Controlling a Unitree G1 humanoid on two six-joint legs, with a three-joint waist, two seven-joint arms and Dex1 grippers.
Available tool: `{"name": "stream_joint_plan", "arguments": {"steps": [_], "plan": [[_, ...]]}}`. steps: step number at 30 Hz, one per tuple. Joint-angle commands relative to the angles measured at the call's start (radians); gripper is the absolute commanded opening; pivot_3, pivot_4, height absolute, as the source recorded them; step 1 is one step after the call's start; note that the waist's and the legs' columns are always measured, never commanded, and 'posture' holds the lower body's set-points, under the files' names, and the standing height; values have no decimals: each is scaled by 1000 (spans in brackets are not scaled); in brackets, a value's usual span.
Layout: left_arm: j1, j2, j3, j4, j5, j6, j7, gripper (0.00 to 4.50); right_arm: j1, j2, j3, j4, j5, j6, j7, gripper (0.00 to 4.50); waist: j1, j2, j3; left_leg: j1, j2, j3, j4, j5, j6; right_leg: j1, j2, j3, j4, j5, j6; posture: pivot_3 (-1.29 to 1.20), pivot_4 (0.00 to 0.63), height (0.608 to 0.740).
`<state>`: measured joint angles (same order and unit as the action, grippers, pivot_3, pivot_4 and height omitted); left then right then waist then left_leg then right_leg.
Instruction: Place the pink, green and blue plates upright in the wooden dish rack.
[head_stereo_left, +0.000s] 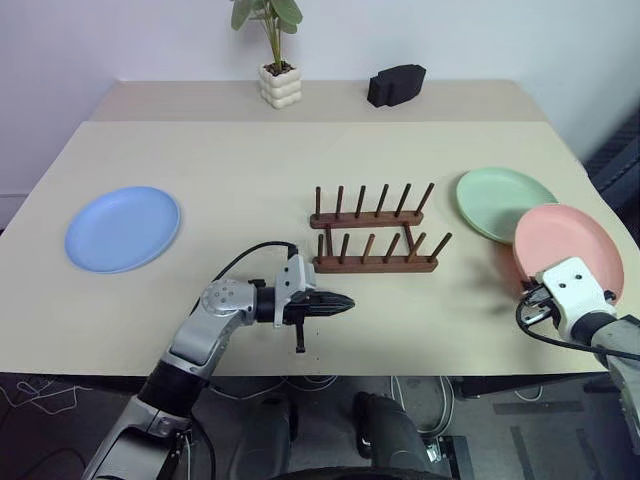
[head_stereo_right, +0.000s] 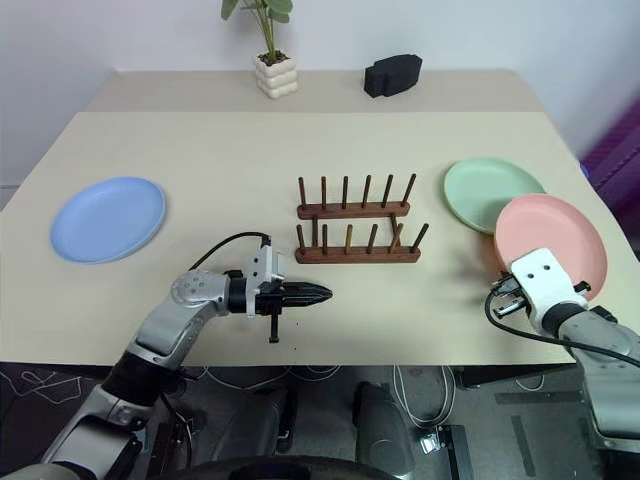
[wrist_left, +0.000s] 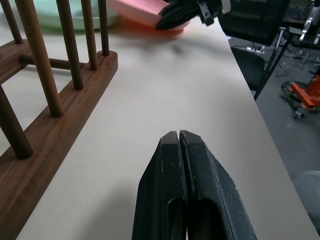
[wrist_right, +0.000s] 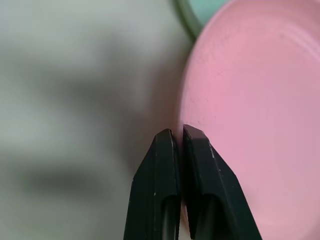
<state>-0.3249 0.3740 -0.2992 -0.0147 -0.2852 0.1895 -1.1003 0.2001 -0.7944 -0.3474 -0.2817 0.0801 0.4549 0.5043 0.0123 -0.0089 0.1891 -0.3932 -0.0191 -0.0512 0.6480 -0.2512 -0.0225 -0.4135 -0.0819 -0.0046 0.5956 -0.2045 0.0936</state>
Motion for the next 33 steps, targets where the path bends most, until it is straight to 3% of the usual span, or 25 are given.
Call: {"name": "stream_joint_plan", "arguments": {"steps": [1, 4, 6, 9, 11, 18, 24, 33], "plan": [[-17, -7, 5, -8, -5, -16, -1, 0, -26, -75, -56, -91, -21, 25, 30, 89, -1, 1, 0, 0, 0, 0, 0, 0, 0, 0, 0, 0, 0, 0, 0, 0, 150, 739], [-20, -8, 7, -4, -1, -18, 3, 0, -104, -111, -89, -123, -7, 36, 31, 89, -4, 1, 0, 0, 0, 0, 0, 0, 0, -1, 0, 0, 0, 0, 0, 0, 150, 739], [-19, -9, 10, 2, 3, -24, 8, 0, -279, -96, -106, -148, 103, 5, 45, 89, -11, 2, 1, 0, 0, 1, 0, 0, 0, -1, 1, 0, 1, 0, 0, 0, 150, 739], [-17, -11, 15, 6, 5, -30, 18, 0, -507, 19, -114, -229, 400, 67, 65, 89, -20, 1, 3, 1, 1, 1, -1, 0, 0, -1, 1, 0, 1, 0, 0, 0, 150, 739], [-15, -10, 20, 7, 6, -36, 24, 0, -569, 76, -123, -271, 581, 142, 77, 89, -17, 0, 3, 0, 1, -2, -2, 0, 0, -1, 3, -1, 1, 0, 0, 0, 150, 739], [-3, -4, 36, 2, 4, -43, 42, 0, -624, 163, -136, -223, 1012, 272, 67, 89, 0, -1, 3, -7, -1, -6, 1, -1, 3, -4, -3, -1, 0, 0, 0, 0, 150, 739], [2, -2, 44, -17, 1, -33, 60, 0, -580, 153, -156, -145, 1149, 300, 82, 89, 1, -1, 3, -8, -3, -5, 3, -1, 3, -5, -6, 0, 1, 1, 0, 0, 150, 739], [11, 4, 51, -48, -6, -7, 72, 0, -520, 147, -157, -95, 1202, 297, 82, 89, -1, 1, 2, -10, -2, -2, 2, -1, 3, -9, -2, 0, 4, 1, -1, 0, 150, 739]]}}
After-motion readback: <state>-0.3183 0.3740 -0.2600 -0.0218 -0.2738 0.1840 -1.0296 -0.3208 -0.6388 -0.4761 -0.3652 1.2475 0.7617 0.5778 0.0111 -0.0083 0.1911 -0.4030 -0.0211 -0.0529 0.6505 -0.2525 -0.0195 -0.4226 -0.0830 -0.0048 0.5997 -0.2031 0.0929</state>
